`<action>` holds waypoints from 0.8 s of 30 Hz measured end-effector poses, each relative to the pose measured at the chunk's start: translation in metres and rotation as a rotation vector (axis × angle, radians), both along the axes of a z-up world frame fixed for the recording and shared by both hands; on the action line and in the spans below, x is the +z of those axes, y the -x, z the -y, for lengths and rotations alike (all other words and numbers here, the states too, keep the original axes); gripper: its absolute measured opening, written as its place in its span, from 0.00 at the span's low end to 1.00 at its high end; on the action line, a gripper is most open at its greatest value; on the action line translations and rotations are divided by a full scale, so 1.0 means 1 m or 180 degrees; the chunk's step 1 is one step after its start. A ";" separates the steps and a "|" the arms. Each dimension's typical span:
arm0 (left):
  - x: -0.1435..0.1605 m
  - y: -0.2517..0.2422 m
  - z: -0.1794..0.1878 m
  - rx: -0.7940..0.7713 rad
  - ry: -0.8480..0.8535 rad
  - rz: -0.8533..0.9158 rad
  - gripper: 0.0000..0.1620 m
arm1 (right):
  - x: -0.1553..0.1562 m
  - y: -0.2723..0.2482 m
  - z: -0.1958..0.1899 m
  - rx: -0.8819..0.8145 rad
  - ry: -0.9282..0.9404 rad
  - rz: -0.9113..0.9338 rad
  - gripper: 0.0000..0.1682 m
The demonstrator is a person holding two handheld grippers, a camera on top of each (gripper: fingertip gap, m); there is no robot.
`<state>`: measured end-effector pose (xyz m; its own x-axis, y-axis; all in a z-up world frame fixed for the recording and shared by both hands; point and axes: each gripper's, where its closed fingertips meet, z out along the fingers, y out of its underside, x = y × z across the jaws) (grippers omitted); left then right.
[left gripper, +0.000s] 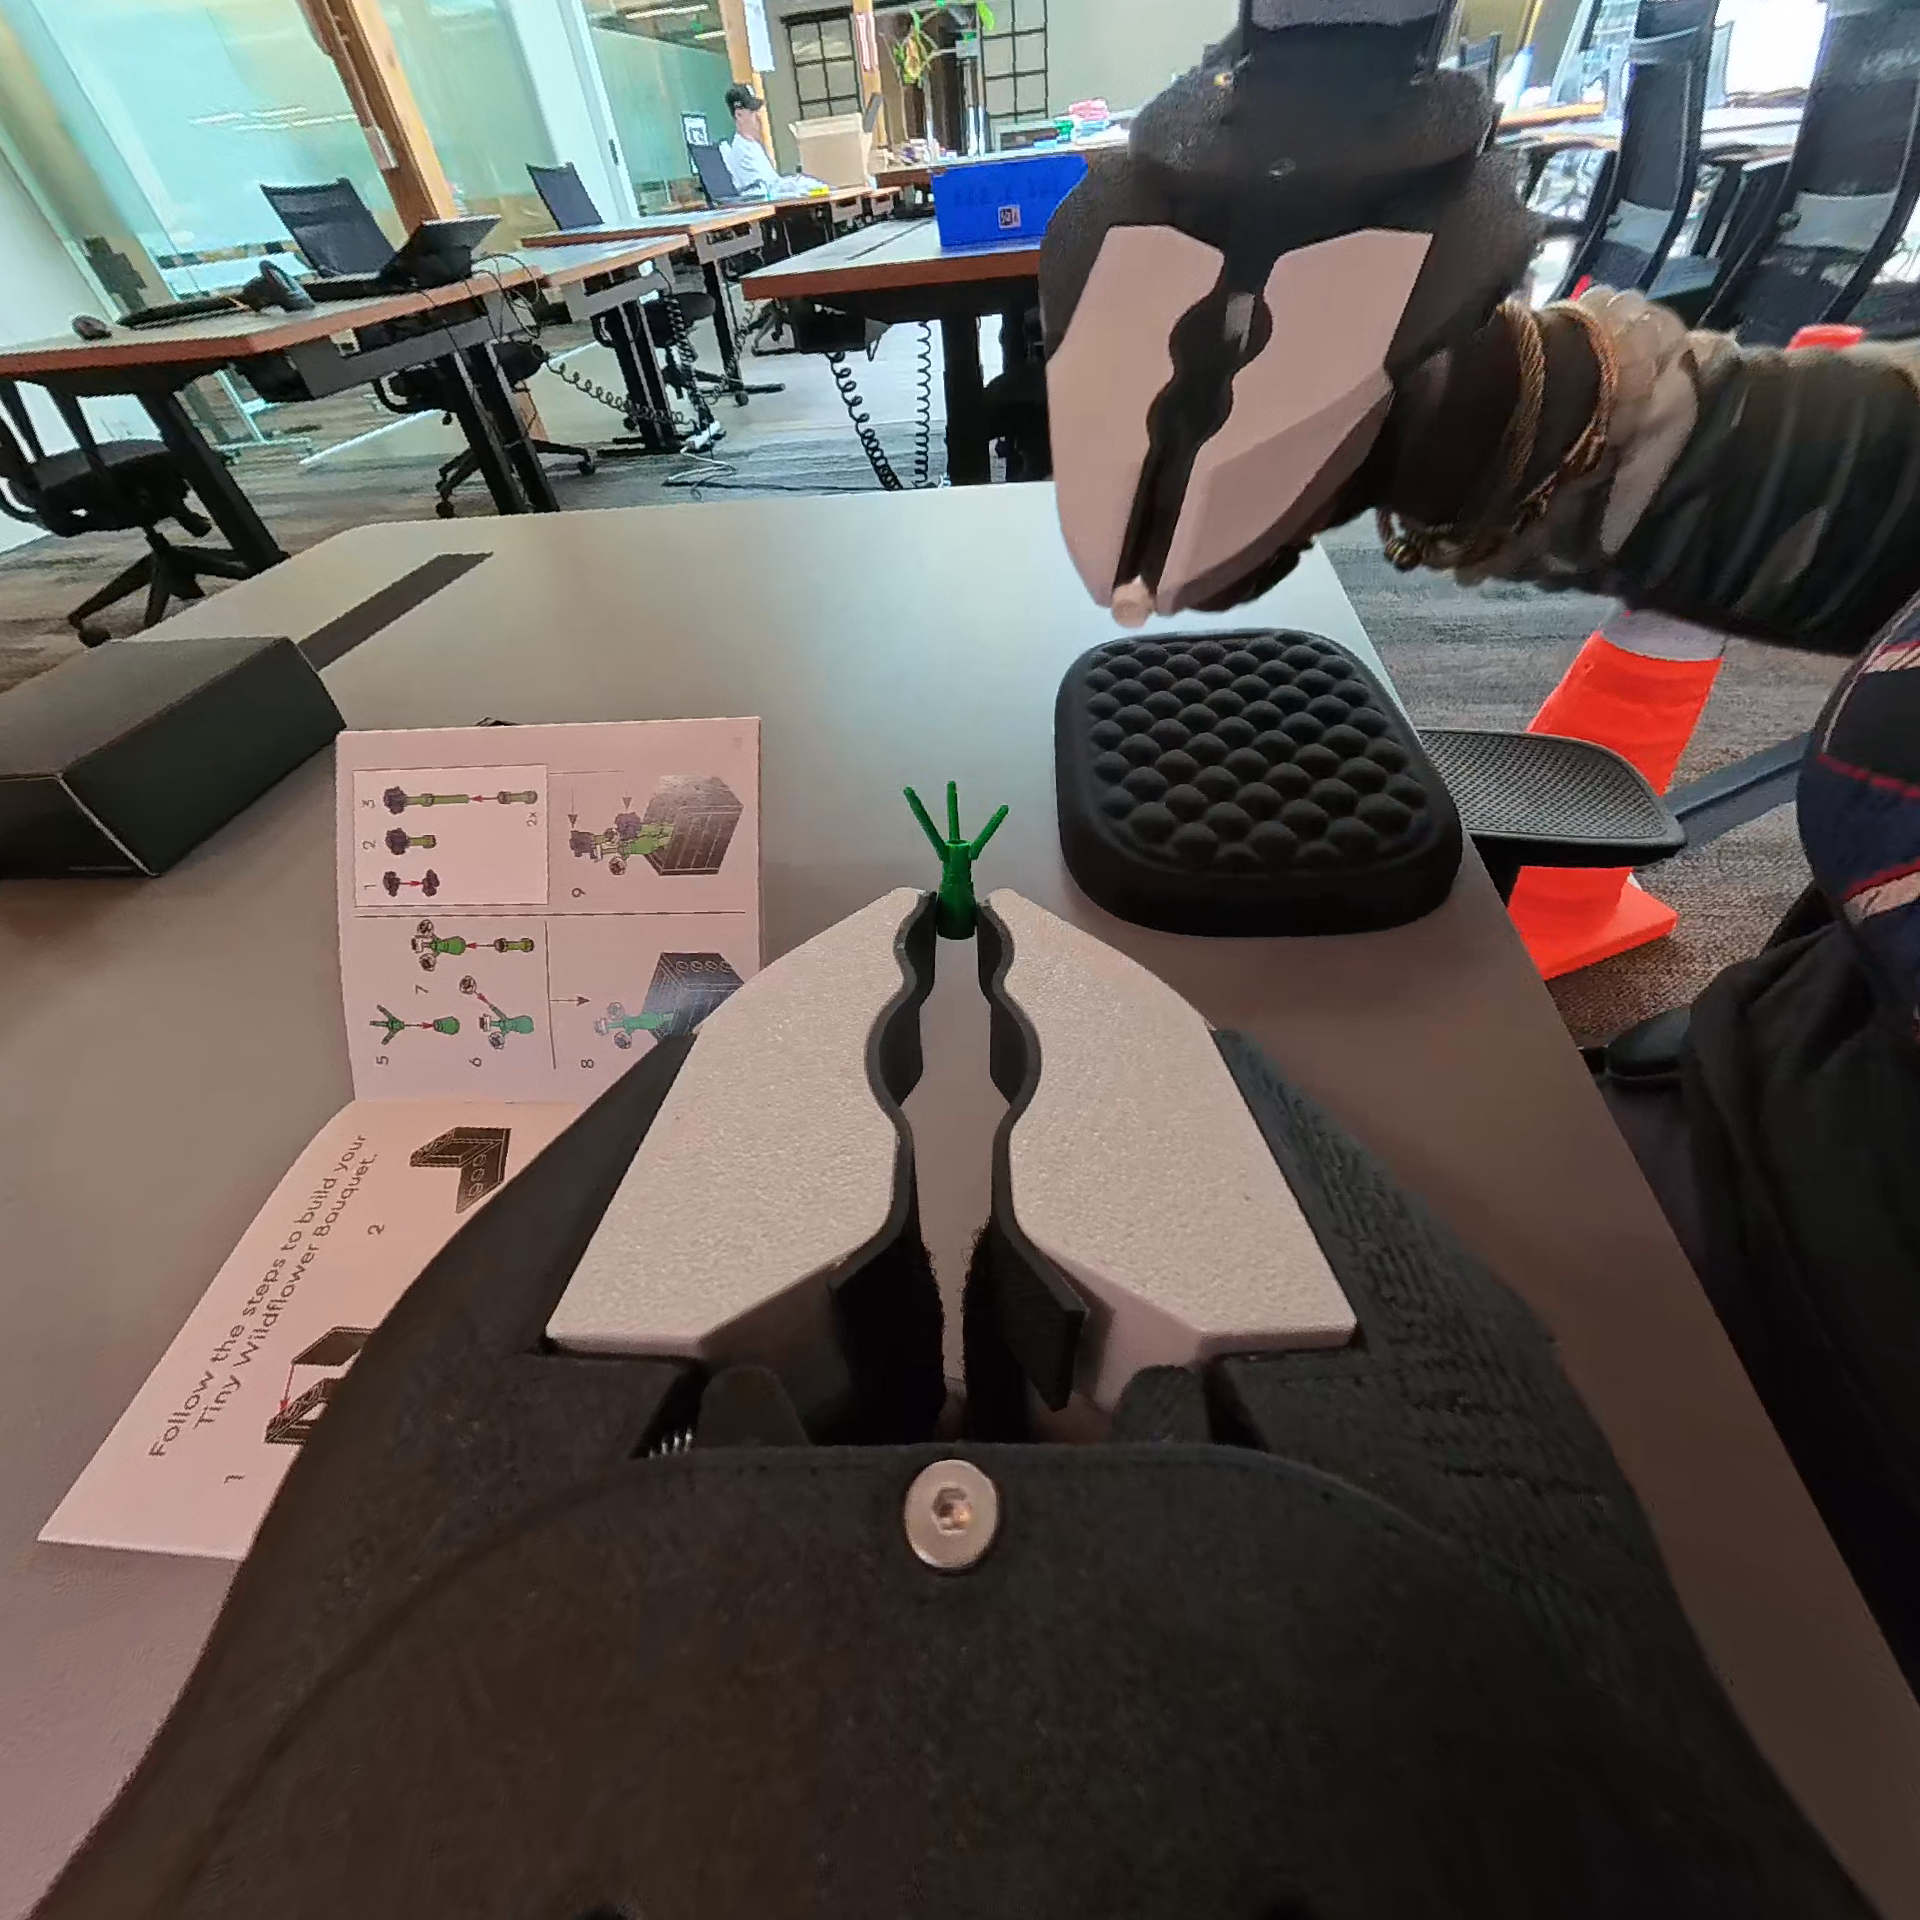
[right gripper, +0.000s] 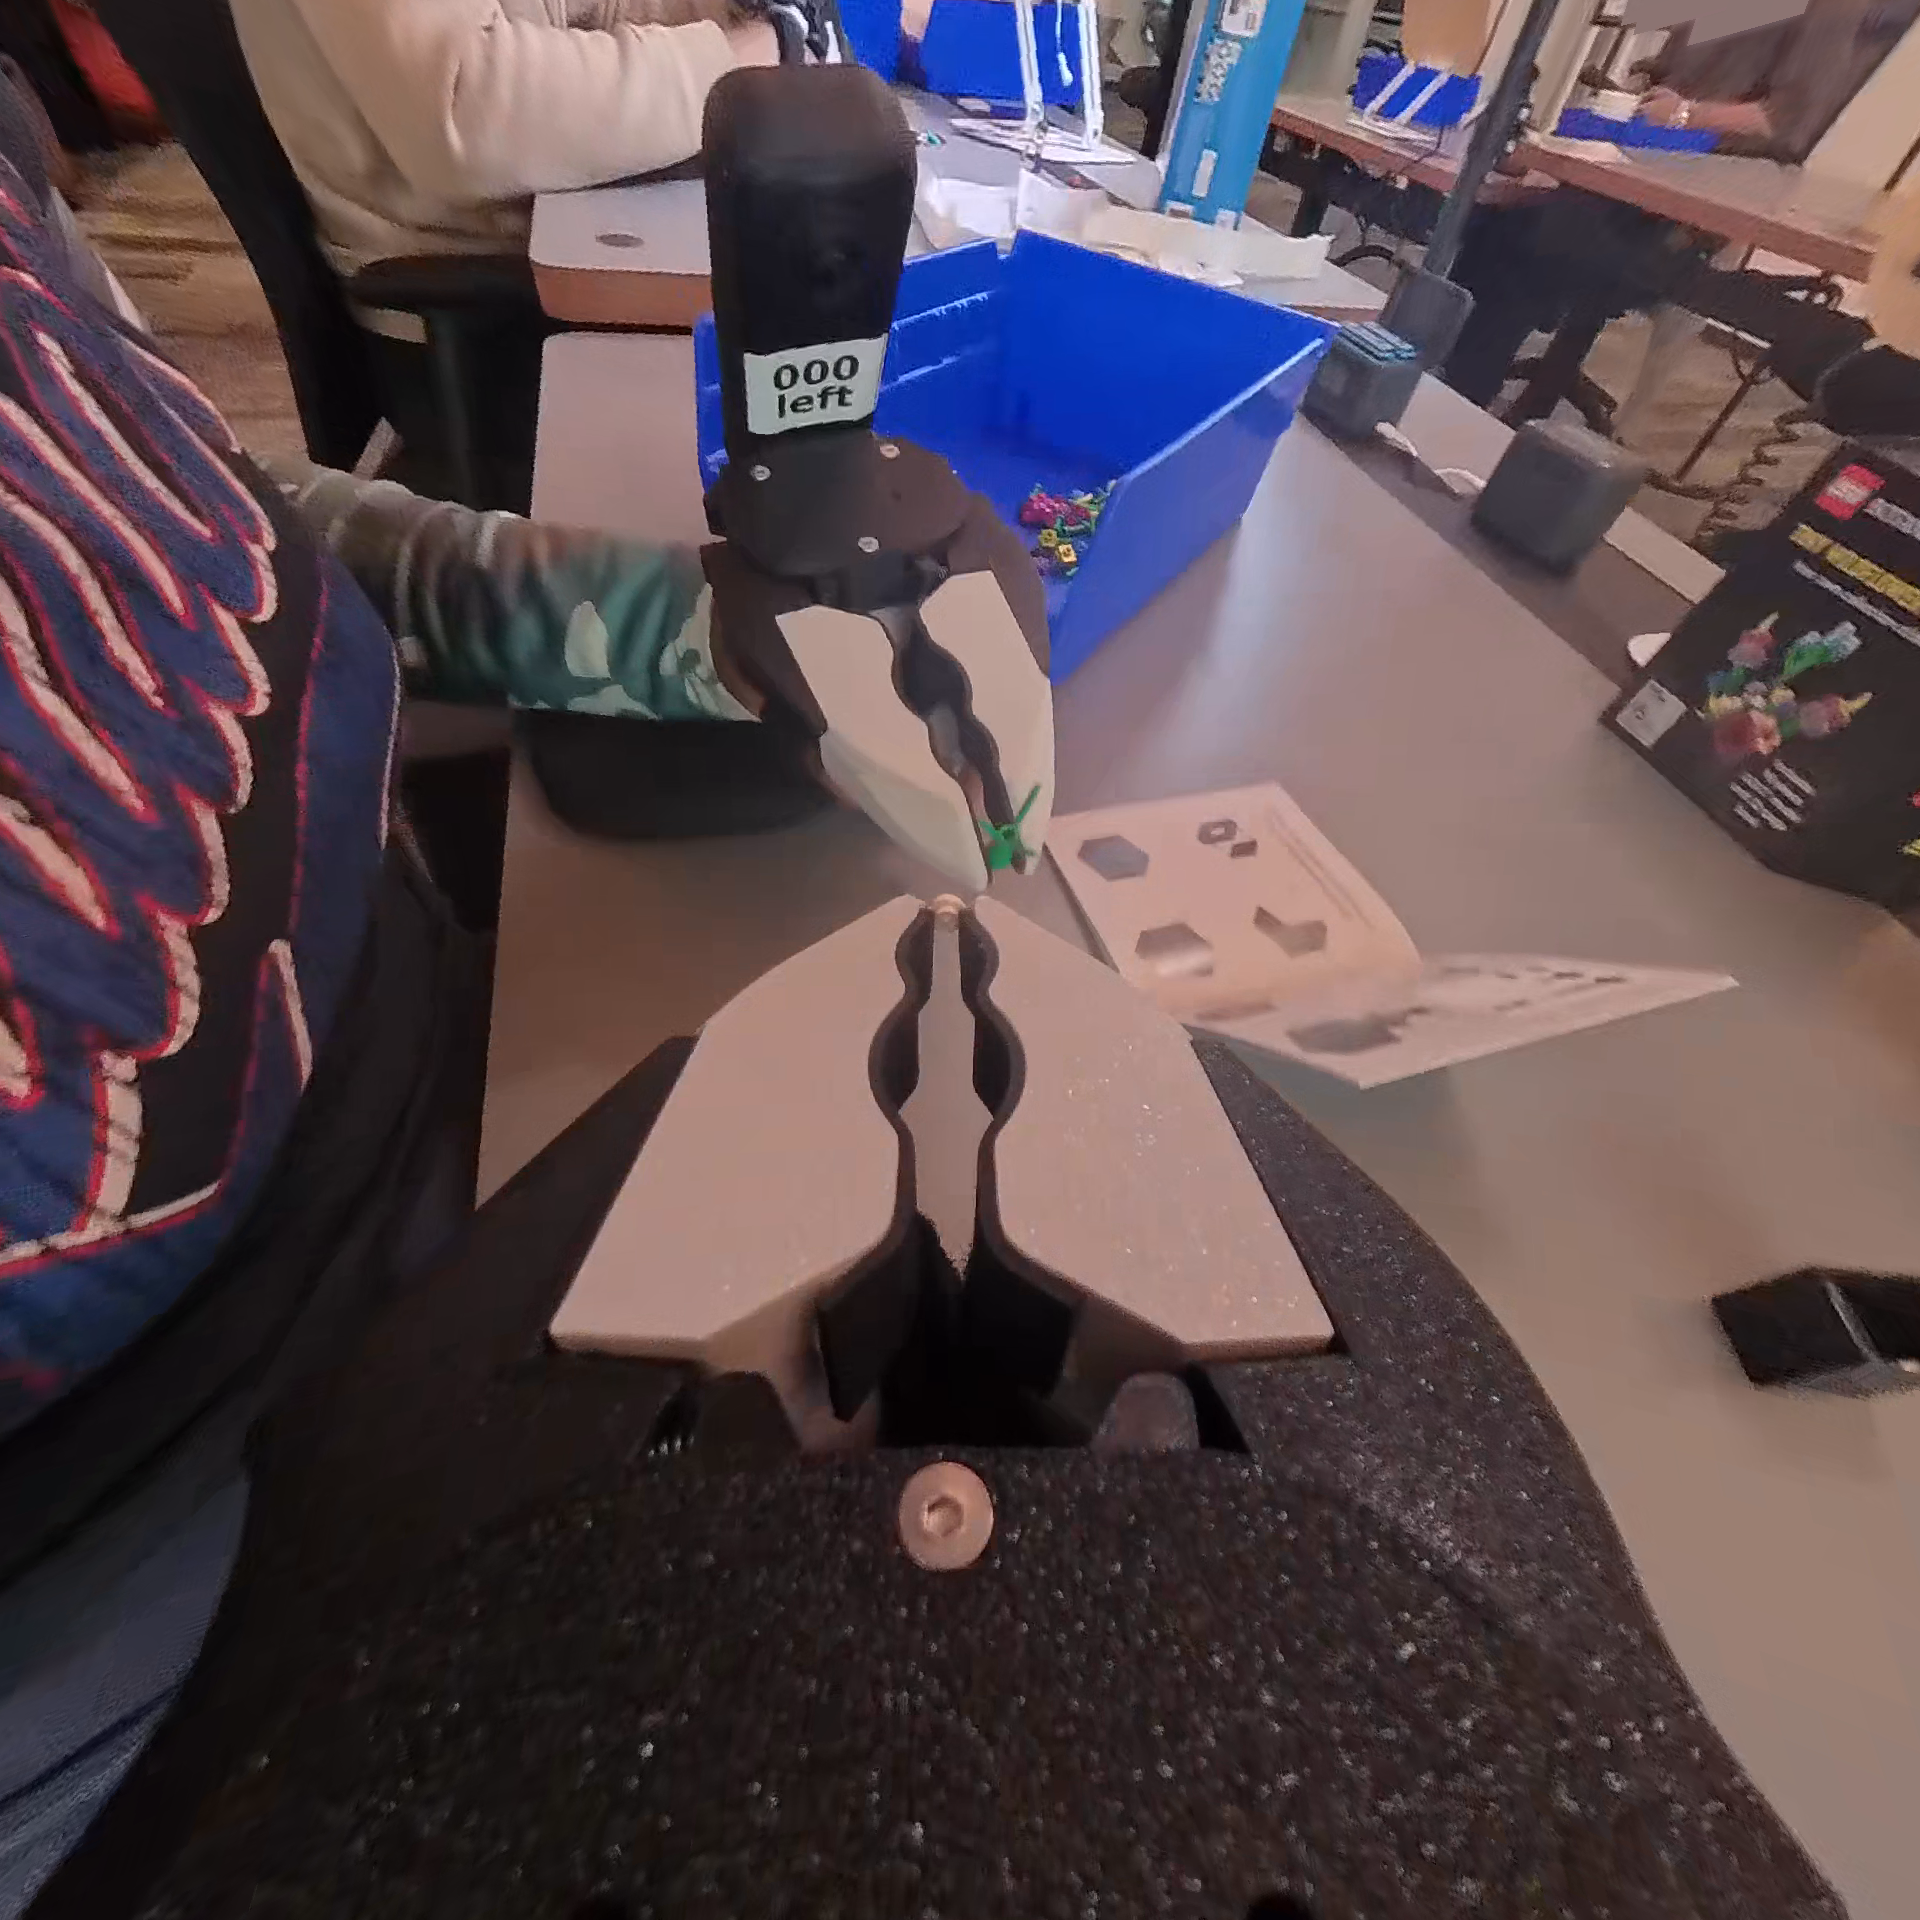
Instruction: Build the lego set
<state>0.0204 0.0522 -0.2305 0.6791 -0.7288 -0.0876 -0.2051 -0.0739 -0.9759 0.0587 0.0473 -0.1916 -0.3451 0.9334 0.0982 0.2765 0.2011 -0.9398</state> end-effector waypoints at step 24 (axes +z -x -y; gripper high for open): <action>-0.004 0.039 -0.025 0.1413 -0.0492 -0.1171 0.05 | -0.024 0.062 -0.020 -0.1423 0.0012 -0.0232 0.03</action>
<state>-0.0190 0.0777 -0.2345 0.8208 -0.3422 -0.4574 -0.5139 -0.0926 -0.8529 -0.0037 0.0676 -0.2161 0.0998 0.9896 0.1037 0.2684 0.0736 -0.9605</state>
